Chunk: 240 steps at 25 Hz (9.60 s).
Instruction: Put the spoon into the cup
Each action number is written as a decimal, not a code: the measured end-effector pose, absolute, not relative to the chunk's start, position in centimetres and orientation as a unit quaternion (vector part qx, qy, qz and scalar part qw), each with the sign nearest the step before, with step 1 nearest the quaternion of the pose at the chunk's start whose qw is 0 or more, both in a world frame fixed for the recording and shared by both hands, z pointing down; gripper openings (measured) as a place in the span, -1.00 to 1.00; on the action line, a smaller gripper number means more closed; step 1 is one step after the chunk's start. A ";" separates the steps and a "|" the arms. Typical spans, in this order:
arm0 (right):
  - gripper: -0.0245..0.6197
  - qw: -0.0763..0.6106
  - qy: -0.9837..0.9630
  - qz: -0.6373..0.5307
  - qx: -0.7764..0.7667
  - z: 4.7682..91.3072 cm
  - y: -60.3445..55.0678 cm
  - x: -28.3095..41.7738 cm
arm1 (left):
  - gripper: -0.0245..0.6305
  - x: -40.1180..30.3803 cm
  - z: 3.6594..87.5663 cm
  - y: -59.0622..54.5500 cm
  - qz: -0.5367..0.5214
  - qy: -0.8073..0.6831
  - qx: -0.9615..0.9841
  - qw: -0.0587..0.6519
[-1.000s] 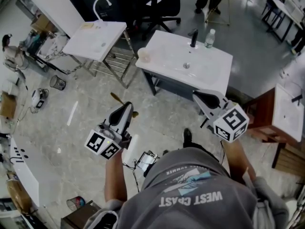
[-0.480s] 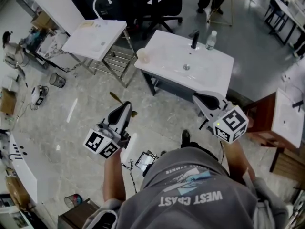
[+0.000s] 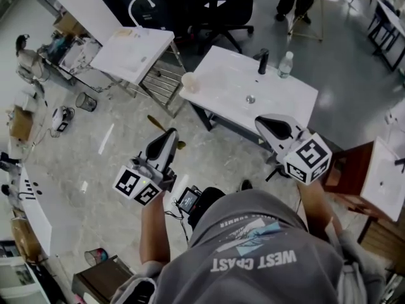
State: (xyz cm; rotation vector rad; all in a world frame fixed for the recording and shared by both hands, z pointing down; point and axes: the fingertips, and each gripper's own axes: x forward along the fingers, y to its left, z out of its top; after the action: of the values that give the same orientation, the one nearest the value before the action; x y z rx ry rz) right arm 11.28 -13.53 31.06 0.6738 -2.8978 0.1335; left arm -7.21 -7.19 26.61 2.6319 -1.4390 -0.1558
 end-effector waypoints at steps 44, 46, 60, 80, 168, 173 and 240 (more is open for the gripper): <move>-0.82 0.125 -0.929 0.107 0.333 34.9 -27.4 3.3 | -0.92 -17.3 31.4 -30.1 -0.038 -0.384 0.914 0.125; -0.82 0.128 -0.927 0.111 0.334 35.3 -27.8 2.9 | -0.92 -17.7 31.7 -31.1 -0.038 -0.381 0.915 0.128; -0.82 0.136 -0.922 0.142 0.335 38.2 -30.6 -0.1 | -0.92 -19.2 36.3 -36.9 -0.019 -0.364 0.916 0.168; -0.82 0.159 -0.917 0.183 0.316 42.4 -30.2 -1.1 | -0.92 -19.9 41.4 -39.8 -0.007 -0.373 0.907 0.197; -0.82 0.233 -0.881 0.284 0.299 53.4 -27.4 -3.3 | -0.91 -21.4 58.7 -46.6 0.041 -0.423 0.881 0.206; -0.82 0.236 -0.880 0.286 0.296 53.7 -27.3 -3.5 | -0.91 -21.6 59.1 -46.7 0.043 -0.430 0.878 0.206; -0.83 0.152 -0.975 -0.017 0.160 33.6 -22.7 -1.7 | -0.92 -17.6 29.7 -22.5 0.076 -0.495 0.865 -0.044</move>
State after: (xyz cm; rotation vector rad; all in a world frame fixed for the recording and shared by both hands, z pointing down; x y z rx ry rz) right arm -1.67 -22.67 33.60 0.4584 -2.7985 -0.0482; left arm -17.60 -22.46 29.73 2.7957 -1.5989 0.2461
